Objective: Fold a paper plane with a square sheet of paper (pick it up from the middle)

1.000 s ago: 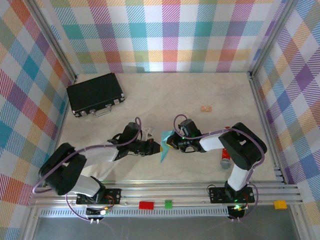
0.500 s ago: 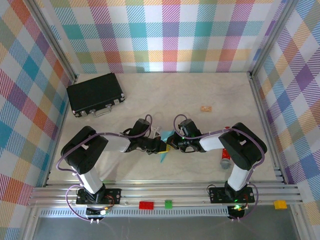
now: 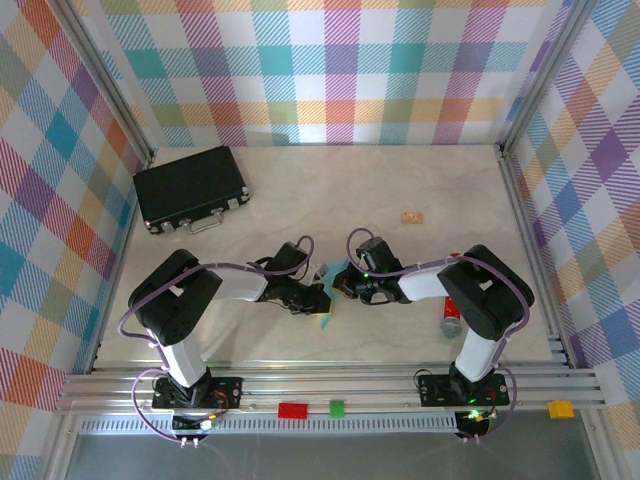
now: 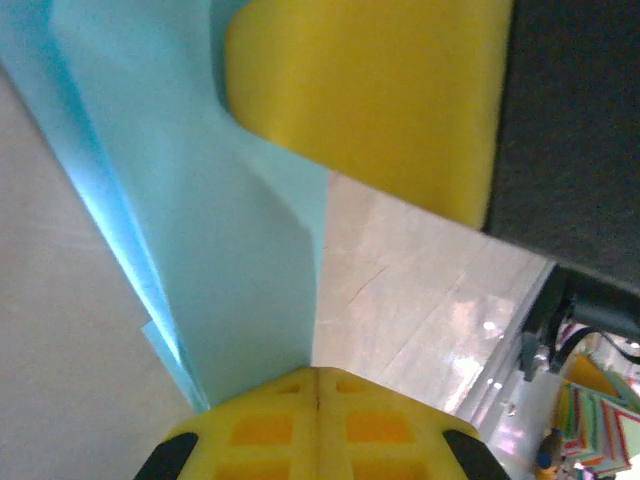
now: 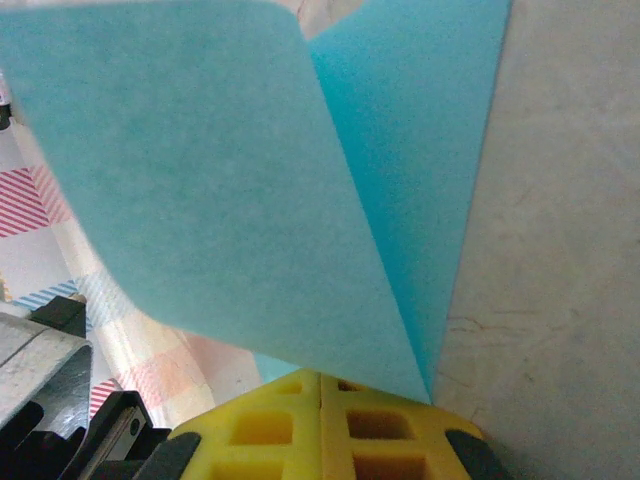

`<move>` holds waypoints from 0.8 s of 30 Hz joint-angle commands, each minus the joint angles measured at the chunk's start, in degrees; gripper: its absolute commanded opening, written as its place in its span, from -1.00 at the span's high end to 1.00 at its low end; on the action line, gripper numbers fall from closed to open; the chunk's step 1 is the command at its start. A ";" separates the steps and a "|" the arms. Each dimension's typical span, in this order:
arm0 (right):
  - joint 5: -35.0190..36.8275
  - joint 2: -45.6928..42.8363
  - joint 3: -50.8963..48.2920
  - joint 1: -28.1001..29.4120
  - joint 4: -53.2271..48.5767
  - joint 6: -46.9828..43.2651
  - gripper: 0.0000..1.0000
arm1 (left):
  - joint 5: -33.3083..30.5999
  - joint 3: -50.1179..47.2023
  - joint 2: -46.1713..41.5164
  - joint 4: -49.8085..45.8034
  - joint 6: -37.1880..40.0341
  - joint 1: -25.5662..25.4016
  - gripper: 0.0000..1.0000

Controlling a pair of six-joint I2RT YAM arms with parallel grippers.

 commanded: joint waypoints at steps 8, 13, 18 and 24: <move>6.01 2.96 -2.29 0.43 -11.99 -0.65 0.99 | -2.26 -3.20 -7.84 -7.11 2.47 -2.13 1.00; 6.35 2.48 -2.38 0.47 -12.56 -0.73 0.99 | -2.06 -1.11 -10.51 -4.86 0.27 -2.08 0.98; 6.30 2.48 -2.45 0.49 -12.51 -0.64 0.98 | -2.08 1.41 -5.81 -2.04 -1.02 -2.09 0.98; 6.26 2.64 -2.36 0.50 -12.90 -0.68 0.99 | -3.44 3.09 -2.27 -1.95 -0.88 -2.17 0.95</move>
